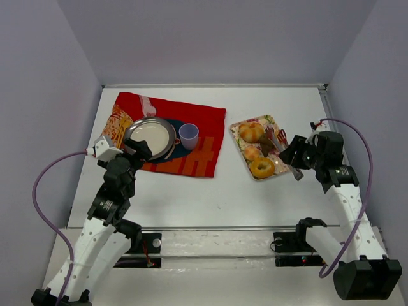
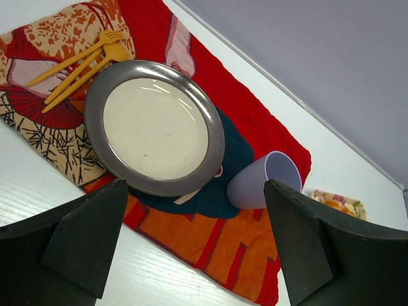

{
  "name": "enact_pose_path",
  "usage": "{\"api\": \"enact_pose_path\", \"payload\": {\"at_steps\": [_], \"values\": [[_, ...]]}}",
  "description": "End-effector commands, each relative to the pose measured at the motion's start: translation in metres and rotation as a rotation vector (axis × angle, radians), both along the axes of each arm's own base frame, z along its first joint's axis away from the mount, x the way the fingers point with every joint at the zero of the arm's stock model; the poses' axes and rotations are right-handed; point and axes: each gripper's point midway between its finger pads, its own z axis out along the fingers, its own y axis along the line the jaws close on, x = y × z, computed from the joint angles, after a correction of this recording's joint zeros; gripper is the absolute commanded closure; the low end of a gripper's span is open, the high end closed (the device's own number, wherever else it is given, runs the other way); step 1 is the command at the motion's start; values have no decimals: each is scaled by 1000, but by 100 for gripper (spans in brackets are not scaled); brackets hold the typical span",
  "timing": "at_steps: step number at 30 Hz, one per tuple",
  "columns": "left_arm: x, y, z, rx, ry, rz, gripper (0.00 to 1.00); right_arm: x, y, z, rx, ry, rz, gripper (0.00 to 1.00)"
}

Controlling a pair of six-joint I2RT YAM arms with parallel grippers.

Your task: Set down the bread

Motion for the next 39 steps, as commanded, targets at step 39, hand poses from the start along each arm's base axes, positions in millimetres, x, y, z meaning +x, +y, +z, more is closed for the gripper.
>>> {"api": "enact_pose_path", "payload": {"at_steps": [39], "values": [[3,-1,20,-21,-70,2,1,29,10,-50,-77,123,-13,56]]}}
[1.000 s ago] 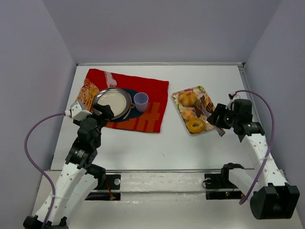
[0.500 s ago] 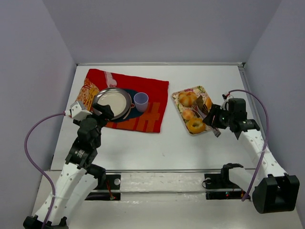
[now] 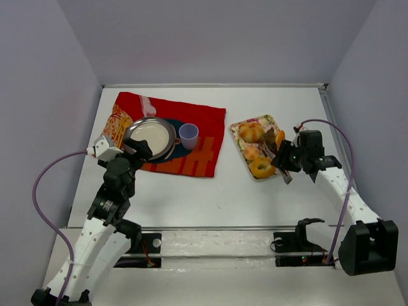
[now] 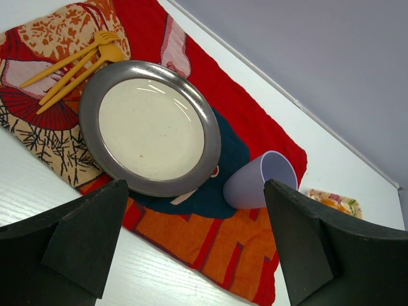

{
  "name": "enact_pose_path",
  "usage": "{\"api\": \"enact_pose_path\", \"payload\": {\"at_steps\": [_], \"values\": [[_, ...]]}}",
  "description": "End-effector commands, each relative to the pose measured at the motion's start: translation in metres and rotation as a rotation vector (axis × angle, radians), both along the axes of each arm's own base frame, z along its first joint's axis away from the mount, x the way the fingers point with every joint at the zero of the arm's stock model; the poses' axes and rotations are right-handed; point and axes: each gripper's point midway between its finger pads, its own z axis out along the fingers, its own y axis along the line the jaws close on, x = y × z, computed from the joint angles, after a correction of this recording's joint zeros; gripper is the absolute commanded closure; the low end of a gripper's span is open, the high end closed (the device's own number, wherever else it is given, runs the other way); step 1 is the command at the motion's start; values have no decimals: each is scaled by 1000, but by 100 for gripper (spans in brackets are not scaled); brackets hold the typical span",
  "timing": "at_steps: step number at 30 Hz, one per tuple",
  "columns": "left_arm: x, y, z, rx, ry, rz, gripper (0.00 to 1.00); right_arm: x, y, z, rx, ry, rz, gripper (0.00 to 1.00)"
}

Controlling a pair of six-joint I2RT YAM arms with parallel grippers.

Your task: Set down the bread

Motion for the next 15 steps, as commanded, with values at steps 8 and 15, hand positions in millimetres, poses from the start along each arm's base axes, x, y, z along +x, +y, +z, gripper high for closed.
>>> {"api": "enact_pose_path", "payload": {"at_steps": [8,15], "values": [[1,2,17,-14,-56,11,1,19,3,71,-3,-240,-7,79],[0,2,18,-21,-62,11,1,-2,25,153,60,-443,116,84]]}}
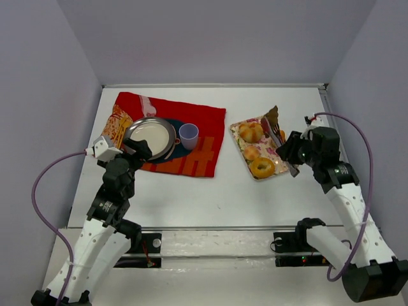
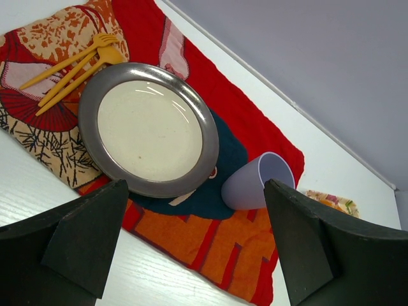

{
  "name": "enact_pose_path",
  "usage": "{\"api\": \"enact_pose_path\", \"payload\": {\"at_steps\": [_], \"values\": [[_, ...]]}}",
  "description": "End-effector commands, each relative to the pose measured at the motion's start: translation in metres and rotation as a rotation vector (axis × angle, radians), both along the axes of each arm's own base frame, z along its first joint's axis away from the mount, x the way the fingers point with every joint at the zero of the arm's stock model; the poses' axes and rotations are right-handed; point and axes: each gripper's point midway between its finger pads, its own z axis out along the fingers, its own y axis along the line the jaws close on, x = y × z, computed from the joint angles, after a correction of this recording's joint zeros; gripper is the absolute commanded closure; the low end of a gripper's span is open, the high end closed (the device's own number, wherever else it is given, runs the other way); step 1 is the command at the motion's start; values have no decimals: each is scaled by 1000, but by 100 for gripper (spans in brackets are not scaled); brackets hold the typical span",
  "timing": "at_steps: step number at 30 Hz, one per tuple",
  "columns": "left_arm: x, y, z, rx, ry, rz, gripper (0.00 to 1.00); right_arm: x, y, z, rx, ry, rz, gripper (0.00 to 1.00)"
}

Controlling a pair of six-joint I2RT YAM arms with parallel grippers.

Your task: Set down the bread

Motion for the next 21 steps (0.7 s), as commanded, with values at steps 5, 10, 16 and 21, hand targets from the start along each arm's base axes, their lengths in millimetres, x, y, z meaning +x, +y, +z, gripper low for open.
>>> {"api": "enact_pose_path", "payload": {"at_steps": [5,10,16,21], "values": [[0,5,14,-18,-47,30,1,-8,94,128,118,-365,399,86],[-1,12,13,-30,-34,82,1,-7,210,126,14,-366,651,85],[-9,30,6,-66,-6,191,1,58,321,104,-32,-336,755,82],[-20,38,14,-112,-57,227,1,95,383,85,-45,-309,765,82]]}}
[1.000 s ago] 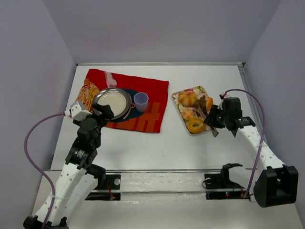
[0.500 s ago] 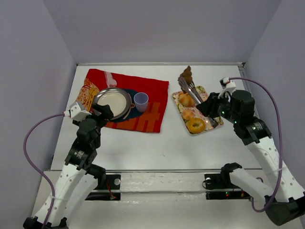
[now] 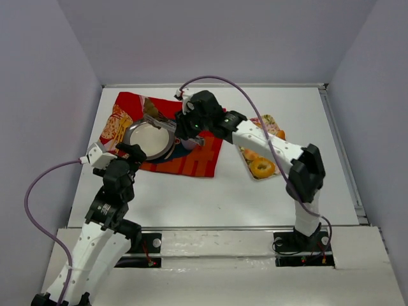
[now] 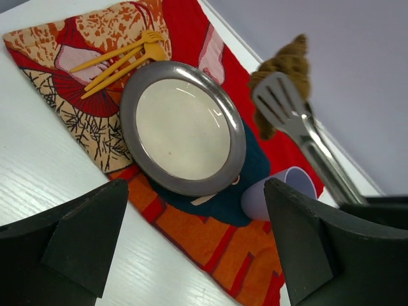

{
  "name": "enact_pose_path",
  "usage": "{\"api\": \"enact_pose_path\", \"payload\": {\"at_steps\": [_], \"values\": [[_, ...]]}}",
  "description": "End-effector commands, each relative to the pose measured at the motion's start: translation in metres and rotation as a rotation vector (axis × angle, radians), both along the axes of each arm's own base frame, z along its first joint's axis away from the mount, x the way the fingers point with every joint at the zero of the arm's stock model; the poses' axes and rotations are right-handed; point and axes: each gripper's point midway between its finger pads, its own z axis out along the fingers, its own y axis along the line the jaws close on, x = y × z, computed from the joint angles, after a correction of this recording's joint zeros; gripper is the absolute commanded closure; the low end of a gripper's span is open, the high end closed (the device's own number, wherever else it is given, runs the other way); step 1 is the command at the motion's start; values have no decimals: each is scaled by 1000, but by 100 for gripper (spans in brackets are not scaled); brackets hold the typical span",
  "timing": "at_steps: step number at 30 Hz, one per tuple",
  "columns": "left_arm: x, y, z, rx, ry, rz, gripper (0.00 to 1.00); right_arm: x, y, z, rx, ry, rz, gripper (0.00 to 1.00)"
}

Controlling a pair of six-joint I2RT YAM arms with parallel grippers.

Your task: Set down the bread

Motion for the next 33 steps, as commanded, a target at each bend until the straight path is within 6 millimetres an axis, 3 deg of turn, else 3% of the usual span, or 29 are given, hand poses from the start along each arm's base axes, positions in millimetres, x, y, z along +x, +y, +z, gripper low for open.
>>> {"api": "enact_pose_path", "payload": {"at_steps": [1,2,4,5,6,9,16,18,23,33], "values": [[-9,15,28,-63,-110,88,1,35,43,29,53,-98,-25,82],[-9,15,30,-67,-121,85,1,39,54,-4,6,-56,-24,81],[-10,15,29,-68,-132,77,1,47,68,-25,-23,-30,-35,77],[-10,15,29,-68,-131,77,1,45,71,-15,-14,-45,-37,76],[-10,15,29,-69,-133,79,1,51,74,-35,-45,-34,-46,74],[-9,13,28,-65,-122,73,1,49,84,-48,-74,-36,-54,65],[-6,12,26,-58,-108,70,1,42,77,-59,-116,-23,-65,49],[-6,12,26,-59,-111,70,1,33,78,-55,-114,-20,-46,41],[-6,11,25,-56,-107,65,1,23,78,-31,-83,-43,-20,36],[-6,11,26,-57,-109,63,1,16,68,30,-16,-139,-26,38]]}}
